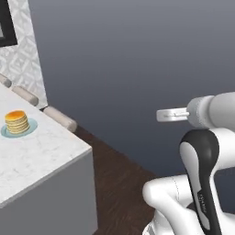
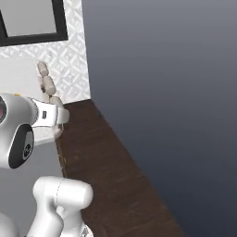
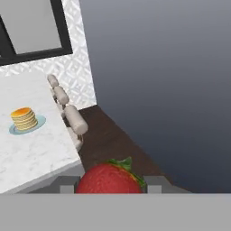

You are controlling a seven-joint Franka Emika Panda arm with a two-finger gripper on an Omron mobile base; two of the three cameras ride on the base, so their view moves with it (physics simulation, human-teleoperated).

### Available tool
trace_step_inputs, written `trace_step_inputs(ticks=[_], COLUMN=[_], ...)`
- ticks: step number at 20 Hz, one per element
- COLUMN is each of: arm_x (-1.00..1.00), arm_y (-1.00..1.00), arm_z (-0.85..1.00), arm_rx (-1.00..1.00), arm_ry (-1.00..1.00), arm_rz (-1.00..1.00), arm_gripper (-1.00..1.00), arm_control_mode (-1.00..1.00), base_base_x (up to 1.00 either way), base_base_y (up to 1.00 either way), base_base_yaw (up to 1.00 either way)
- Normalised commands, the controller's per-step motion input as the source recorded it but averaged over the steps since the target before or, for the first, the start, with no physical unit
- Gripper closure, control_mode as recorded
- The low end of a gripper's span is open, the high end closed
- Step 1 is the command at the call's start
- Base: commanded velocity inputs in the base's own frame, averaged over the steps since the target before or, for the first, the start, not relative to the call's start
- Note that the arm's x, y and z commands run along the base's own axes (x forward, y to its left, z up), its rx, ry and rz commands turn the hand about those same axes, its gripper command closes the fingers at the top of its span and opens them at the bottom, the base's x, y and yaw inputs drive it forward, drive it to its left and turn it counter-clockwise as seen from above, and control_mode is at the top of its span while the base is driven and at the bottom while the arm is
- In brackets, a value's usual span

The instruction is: Take the strawberry from the fridge and place it on top of the pancake, located on the dining counter.

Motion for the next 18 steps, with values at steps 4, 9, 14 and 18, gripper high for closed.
trace_step_inputs(ticks=[4, 9, 14, 18], arm_x=[0.00, 0.00, 0.00, 0.00], arm_y=[0.00, 0.00, 0.00, 0.00], arm_z=[0.00, 0.00, 0.00, 0.00], arm_rx=[0.00, 0.00, 0.00, 0.00], arm_ry=[0.00, 0.00, 0.00, 0.00], arm_rz=[0.00, 0.00, 0.00, 0.00], arm_gripper=[1.00, 1.00, 1.00, 1.00], arm_control_mode=[1.00, 1.00, 1.00, 1.00], base_base_x=[0.62, 0.64, 0.58, 0.59], base_base_y=[-0.31, -0.54, -0.63, -0.57], base_base_yaw=[0.59, 0.55, 0.51, 0.50])
